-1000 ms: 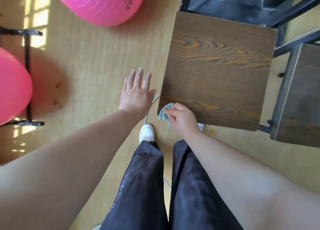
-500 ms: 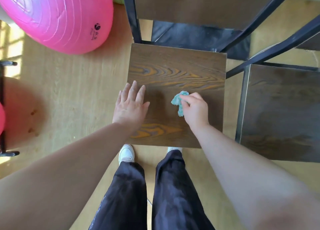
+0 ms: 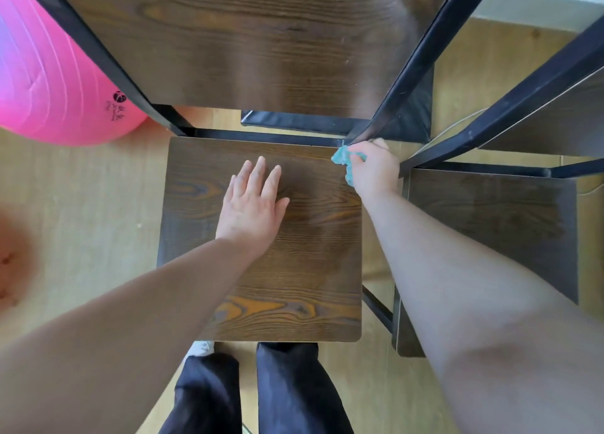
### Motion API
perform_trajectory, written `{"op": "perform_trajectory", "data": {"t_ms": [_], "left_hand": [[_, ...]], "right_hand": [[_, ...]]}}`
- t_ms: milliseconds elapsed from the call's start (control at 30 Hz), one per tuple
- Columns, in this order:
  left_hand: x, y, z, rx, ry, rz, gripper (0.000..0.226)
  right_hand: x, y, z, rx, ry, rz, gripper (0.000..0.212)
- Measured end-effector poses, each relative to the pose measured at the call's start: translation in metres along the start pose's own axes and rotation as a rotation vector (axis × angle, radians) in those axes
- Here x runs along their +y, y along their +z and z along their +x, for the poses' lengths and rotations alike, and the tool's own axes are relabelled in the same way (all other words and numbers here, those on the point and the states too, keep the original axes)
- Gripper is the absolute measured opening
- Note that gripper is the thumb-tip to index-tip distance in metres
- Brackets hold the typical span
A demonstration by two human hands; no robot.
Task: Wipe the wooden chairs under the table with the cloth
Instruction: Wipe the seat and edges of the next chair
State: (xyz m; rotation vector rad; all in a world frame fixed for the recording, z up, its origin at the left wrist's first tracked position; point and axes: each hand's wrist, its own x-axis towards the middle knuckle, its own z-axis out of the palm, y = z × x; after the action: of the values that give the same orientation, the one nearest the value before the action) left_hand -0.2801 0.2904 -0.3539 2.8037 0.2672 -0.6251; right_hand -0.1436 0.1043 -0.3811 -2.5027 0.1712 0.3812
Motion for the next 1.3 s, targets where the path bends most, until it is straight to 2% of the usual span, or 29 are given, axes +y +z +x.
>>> {"op": "perform_trajectory", "data": {"t_ms": [167, 333, 467, 900, 1033, 1200, 1300], "left_hand": [[0.002, 0.007, 0.002, -0.027, -0.009, 0.025, 0.059], [0.004, 0.017, -0.014, -0.075, -0.021, 0.048, 0.059], [0.005, 0.021, -0.032, -0.088, -0.001, 0.064, 0.06], [-0.004, 0.044, -0.092, -0.109, 0.091, 0.109, 0.06], [-0.013, 0.045, -0.11, -0.129, 0.099, 0.122, 0.06], [-0.027, 0.043, -0.12, -0.132, 0.088, 0.112, 0.06], [-0.039, 0.041, -0.122, -0.107, 0.088, 0.093, 0.059]], "right_hand": [[0.01, -0.003, 0.003, -0.065, -0.009, -0.008, 0.021], [0.015, -0.011, -0.021, -0.159, -0.048, -0.124, 0.024], [0.036, -0.009, -0.064, -0.179, -0.133, -0.132, 0.021], [0.09, 0.038, -0.237, -0.187, -0.21, -0.103, 0.018], [0.091, 0.053, -0.28, -0.173, -0.19, -0.119, 0.016], [0.087, 0.041, -0.274, -0.242, -0.072, 0.03, 0.022], [0.093, 0.018, -0.273, -0.152, 0.02, 0.079, 0.024]]}}
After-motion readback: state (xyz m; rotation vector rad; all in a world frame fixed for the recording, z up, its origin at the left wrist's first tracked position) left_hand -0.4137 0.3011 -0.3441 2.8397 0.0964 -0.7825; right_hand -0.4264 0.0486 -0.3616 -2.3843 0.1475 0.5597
